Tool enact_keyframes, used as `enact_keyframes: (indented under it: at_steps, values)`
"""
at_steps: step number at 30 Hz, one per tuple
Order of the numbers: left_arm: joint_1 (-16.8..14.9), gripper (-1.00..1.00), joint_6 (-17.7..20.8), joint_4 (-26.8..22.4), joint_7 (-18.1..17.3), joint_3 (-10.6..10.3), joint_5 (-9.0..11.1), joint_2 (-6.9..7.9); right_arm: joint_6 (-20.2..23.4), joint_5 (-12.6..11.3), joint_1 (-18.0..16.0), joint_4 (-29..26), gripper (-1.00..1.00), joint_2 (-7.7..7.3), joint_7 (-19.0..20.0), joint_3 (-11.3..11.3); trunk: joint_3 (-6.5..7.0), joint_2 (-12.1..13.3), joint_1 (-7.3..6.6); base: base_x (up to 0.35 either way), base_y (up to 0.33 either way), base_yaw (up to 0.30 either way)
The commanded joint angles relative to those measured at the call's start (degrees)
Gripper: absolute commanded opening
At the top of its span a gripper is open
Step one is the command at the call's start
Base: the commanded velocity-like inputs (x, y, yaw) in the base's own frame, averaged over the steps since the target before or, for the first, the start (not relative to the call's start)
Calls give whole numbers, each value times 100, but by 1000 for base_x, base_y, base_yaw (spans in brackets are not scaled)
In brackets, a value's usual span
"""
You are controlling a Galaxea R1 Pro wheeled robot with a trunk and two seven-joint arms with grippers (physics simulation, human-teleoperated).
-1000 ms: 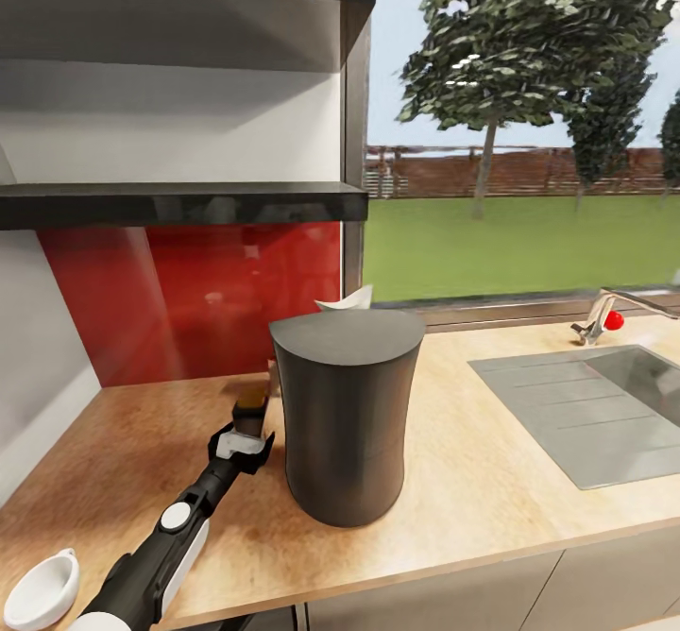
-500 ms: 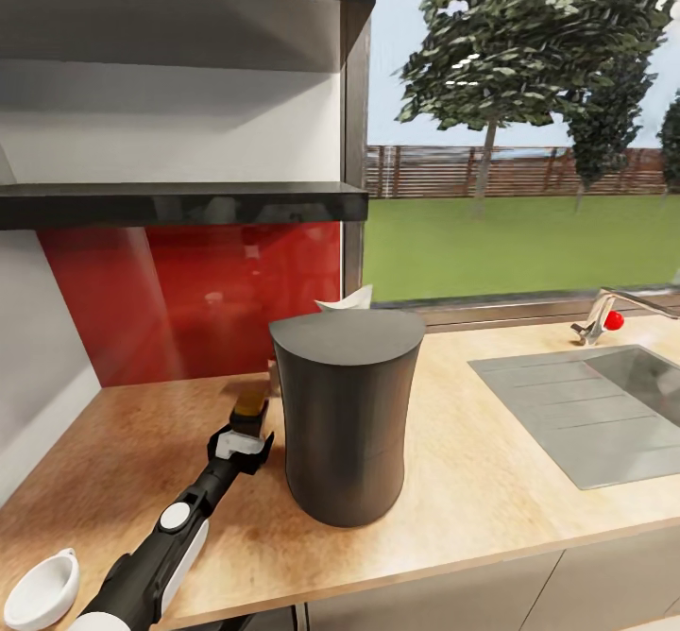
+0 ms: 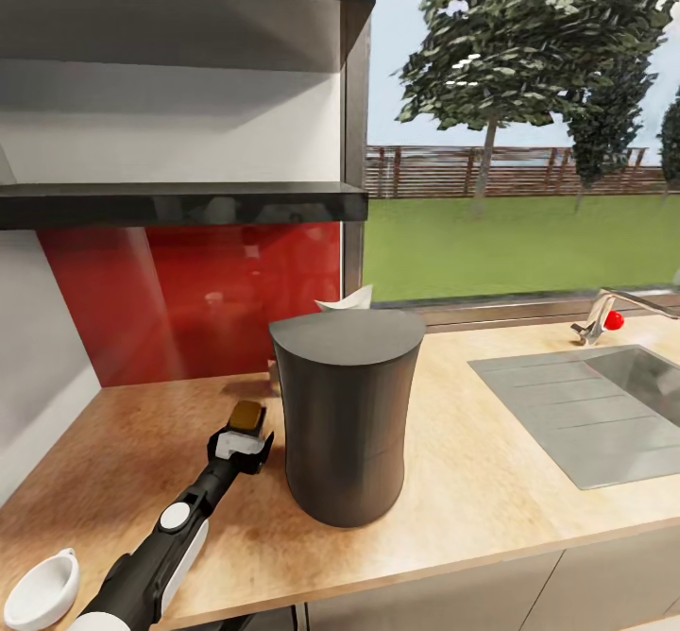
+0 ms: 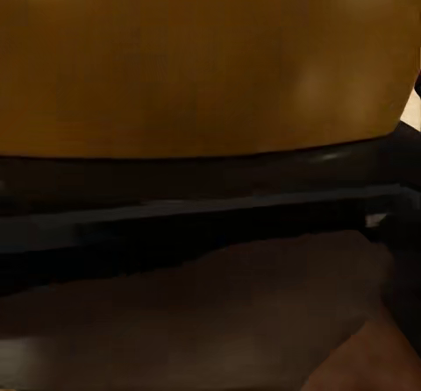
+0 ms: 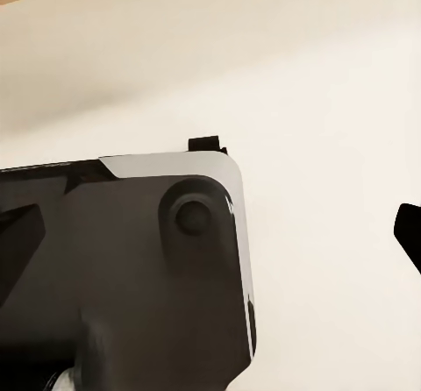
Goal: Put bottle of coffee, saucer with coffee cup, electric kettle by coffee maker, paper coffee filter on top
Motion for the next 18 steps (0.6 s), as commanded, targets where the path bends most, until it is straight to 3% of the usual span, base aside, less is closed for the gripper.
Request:
enact_keyframes:
  at_steps: [1,12,18]
  values:
    - [-4,100,-16,4,-6,-11,14,4,-20,56,-4,6,100,-2,17,-50,-8,-9,3,0,0,0]
    - [-4,100,-16,-21,-6,-11,14,4,-12,56,-4,6,100,-2,17,-50,-8,-9,3,-5,0,0]
    - [-4,100,-16,-37,-6,-11,14,4,-16,56,-4,8,100,-4,17,-50,-8,-9,3,-271,0,0]
